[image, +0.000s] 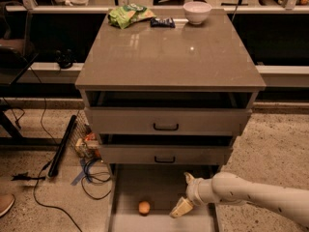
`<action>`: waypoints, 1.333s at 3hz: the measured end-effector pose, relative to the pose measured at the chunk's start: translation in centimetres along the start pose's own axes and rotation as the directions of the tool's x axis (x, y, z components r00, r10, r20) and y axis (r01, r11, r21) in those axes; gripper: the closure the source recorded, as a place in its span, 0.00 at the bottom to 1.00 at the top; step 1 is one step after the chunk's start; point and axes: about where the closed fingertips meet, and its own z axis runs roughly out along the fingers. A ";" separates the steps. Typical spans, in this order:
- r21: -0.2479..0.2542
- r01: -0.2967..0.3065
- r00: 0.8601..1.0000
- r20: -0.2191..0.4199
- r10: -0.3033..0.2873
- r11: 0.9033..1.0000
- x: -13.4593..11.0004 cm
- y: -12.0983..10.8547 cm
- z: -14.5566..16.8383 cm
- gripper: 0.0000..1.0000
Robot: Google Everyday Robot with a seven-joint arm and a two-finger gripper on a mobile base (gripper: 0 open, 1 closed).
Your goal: Pick orange from bottom drawer and place on counter
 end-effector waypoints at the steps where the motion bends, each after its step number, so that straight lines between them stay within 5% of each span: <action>1: -0.012 -0.047 0.999 0.019 0.047 0.999 1.6 -0.1 2.6 0.00; 2: -0.021 -0.046 0.999 0.015 0.046 0.999 1.6 0.5 2.6 0.00; 4: -0.042 0.062 0.997 0.059 -0.059 0.997 3.0 0.5 9.0 0.00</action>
Offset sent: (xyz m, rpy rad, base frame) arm 0.0044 0.0043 -0.0300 0.0332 0.0254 -0.0289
